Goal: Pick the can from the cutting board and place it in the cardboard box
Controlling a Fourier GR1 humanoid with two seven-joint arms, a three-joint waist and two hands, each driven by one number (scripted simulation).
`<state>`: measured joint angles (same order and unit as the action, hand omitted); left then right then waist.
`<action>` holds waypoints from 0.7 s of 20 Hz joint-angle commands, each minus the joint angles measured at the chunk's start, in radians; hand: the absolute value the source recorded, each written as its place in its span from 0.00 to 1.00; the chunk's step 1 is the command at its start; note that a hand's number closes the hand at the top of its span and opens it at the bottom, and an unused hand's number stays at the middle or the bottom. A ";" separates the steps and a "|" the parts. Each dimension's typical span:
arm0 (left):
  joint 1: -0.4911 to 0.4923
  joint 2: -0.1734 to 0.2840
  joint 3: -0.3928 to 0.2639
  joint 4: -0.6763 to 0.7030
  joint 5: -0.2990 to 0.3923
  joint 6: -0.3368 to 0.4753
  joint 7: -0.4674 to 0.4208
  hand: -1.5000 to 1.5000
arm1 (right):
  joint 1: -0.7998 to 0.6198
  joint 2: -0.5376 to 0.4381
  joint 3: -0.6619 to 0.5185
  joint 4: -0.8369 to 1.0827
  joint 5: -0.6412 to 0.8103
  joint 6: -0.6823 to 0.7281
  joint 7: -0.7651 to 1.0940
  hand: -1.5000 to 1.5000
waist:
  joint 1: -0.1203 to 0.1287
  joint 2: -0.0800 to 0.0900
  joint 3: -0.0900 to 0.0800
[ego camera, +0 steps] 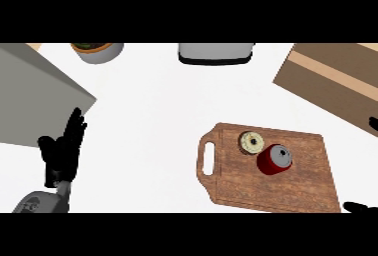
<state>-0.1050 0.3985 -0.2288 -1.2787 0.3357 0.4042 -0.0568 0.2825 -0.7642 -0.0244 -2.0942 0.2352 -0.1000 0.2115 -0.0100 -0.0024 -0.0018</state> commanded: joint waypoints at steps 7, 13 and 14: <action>-0.004 -0.031 0.005 -0.017 -0.039 -0.017 0.018 0.50 | -0.164 -0.069 0.104 -0.134 -0.008 0.262 0.428 0.00 | 0.020 0.004 0.001; -0.014 -0.089 0.008 0.011 -0.080 0.025 0.014 0.50 | -0.268 -0.018 0.238 -0.118 0.086 0.357 0.604 0.00 | 0.018 0.003 0.001; -0.058 -0.027 0.036 -0.004 -0.056 -0.026 0.074 0.50 | -0.306 -0.003 0.282 -0.101 0.095 0.374 0.665 0.00 | 0.023 0.004 0.001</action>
<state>-0.1386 0.3575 -0.2107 -1.2727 0.2839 0.3914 -0.0205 0.0564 -0.7952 0.1767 -2.2110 0.2952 0.2085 0.7424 0.0093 0.0016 -0.0012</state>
